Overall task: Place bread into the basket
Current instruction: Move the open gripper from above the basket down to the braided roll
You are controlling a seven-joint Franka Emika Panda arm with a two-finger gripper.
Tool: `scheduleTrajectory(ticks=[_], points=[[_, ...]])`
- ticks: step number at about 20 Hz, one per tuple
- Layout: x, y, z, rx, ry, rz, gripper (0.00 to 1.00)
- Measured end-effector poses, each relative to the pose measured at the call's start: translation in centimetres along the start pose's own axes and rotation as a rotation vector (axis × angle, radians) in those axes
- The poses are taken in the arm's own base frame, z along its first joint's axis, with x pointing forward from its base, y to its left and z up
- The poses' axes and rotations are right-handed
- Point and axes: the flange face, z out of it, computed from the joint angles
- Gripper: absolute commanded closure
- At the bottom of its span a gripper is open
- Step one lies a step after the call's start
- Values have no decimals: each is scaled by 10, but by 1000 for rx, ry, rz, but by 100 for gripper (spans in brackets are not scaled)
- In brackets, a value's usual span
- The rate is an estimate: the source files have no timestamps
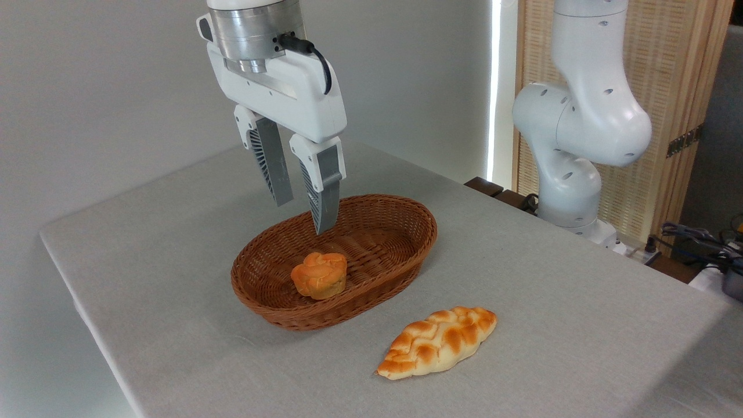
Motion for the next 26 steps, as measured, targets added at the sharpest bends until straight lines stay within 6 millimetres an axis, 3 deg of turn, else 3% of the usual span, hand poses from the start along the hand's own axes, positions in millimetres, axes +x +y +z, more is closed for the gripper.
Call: scheduleTrajectory(ticks=[9,15,20,26], points=[[-8,-5,-5,6,7,-17,0],[-18,2,-3,-4,-1,-19,0],[-53,1,15,-32,-39,24,0],[-105,-5,62,-28,-48,42,0]])
